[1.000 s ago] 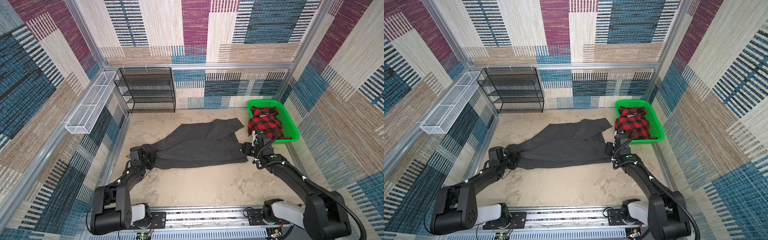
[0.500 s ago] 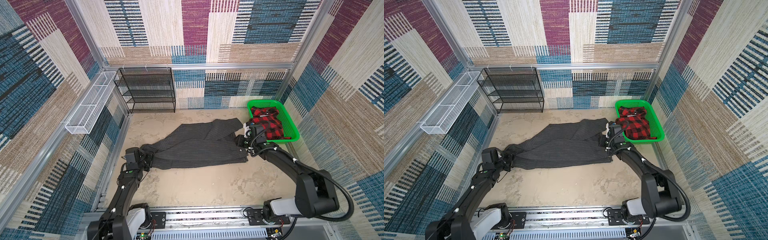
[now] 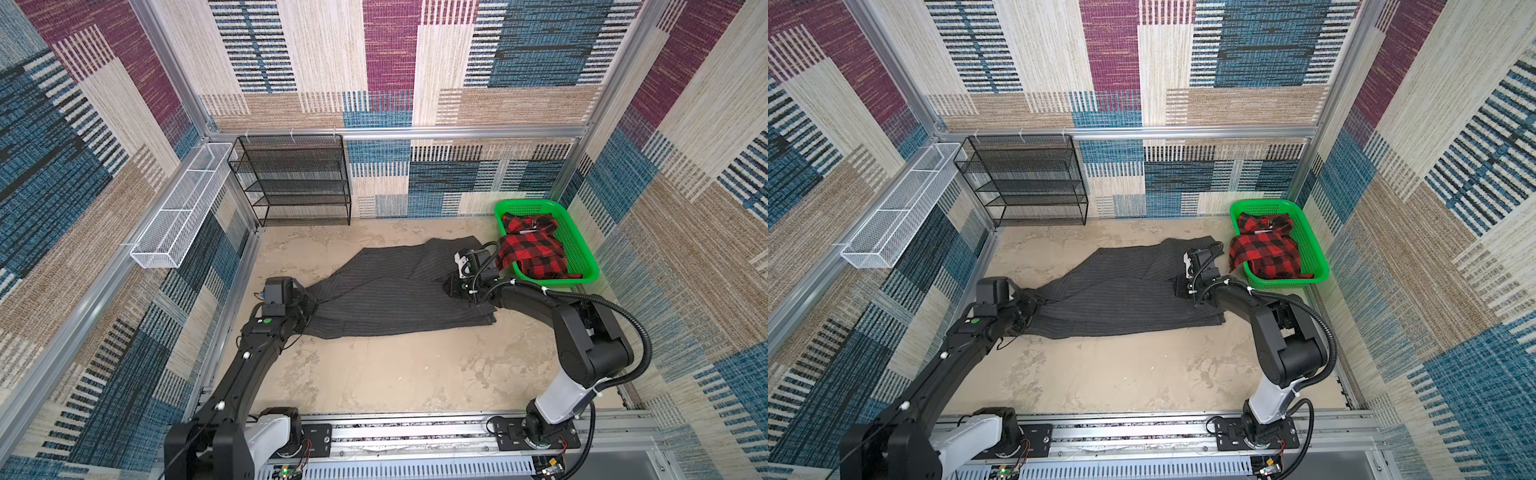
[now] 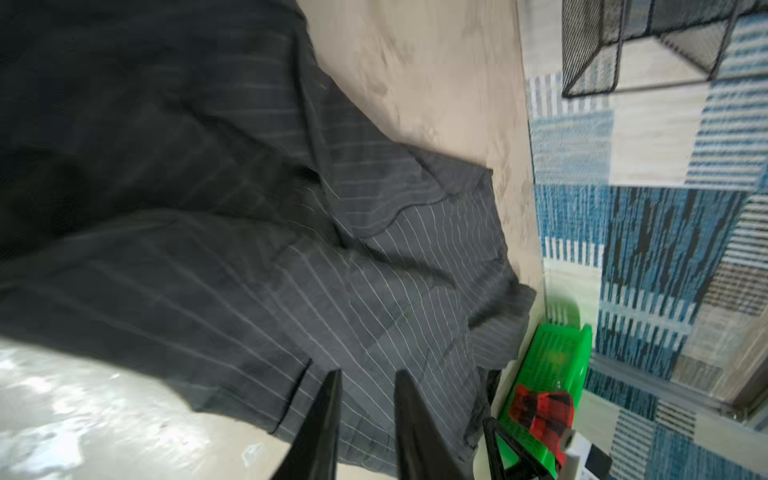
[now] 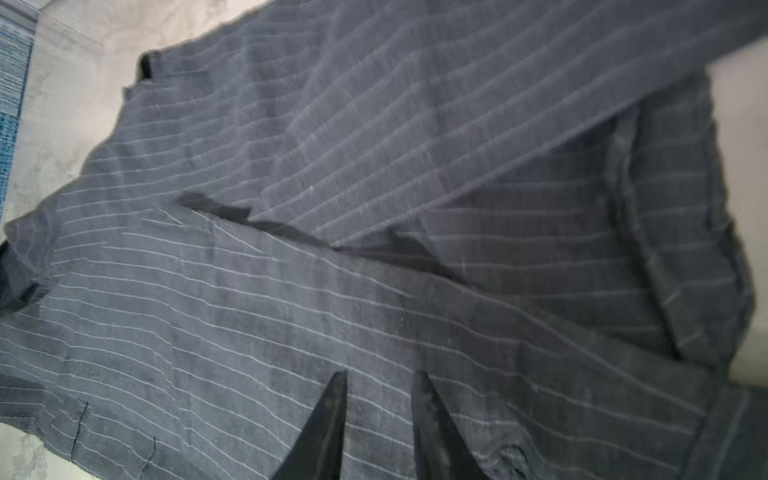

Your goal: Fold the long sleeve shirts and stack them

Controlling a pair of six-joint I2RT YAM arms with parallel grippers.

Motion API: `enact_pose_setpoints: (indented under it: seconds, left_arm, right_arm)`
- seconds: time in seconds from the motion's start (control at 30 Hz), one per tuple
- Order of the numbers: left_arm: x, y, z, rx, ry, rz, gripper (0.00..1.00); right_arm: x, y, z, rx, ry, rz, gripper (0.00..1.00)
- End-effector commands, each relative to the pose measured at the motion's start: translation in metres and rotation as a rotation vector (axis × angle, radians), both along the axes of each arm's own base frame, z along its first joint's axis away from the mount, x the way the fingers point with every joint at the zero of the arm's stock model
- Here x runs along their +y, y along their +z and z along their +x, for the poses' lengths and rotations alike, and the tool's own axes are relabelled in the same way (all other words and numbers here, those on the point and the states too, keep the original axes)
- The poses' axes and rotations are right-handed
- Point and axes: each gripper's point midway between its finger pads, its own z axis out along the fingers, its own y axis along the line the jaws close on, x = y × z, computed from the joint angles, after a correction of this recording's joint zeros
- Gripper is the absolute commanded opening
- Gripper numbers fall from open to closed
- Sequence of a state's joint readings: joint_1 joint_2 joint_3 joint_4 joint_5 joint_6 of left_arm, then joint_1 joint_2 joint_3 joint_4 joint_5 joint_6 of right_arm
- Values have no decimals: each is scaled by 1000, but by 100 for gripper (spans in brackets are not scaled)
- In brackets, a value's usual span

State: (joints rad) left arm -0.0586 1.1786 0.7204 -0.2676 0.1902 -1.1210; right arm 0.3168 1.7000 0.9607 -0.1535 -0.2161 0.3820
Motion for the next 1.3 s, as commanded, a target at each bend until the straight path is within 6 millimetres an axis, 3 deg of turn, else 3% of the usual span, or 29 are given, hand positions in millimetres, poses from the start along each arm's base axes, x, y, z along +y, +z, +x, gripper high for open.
enact_pose_setpoints:
  seconds: [0.0, 0.2, 0.33, 0.6, 0.77, 0.87, 0.97, 1.13, 1.27]
  left_arm:
    - [-14, -15, 18, 4, -57, 10, 18]
    - [-3, -79, -2, 165, -1, 53, 13]
    - [14, -101, -23, 240, 45, 126, 12]
    - [45, -107, -29, 296, 106, 188, 14]
    - [42, -86, -15, 258, 71, 137, 17]
    - [32, -63, -4, 202, 20, 107, 21]
    - [25, -39, 3, 153, -27, 95, 22]
    - [21, -16, 5, 105, -53, 102, 22]
    - [21, 4, 7, 65, -71, 125, 24]
  right_arm:
    - [-3, -5, -3, 2, -34, 9, 30]
    - [-21, -27, -24, 74, -96, -50, 30]
    - [-39, -33, -39, 119, -175, -104, 30]
    - [-64, -36, -71, 182, -290, -145, 32]
    - [-79, -3, -67, 124, -339, -150, 36]
    - [-78, 33, -45, 39, -326, -130, 43]
    - [-78, 60, -8, -23, -312, -118, 48]
    - [-85, 66, 61, -57, -336, -79, 50]
    - [-92, 46, 100, -22, -357, -52, 51]
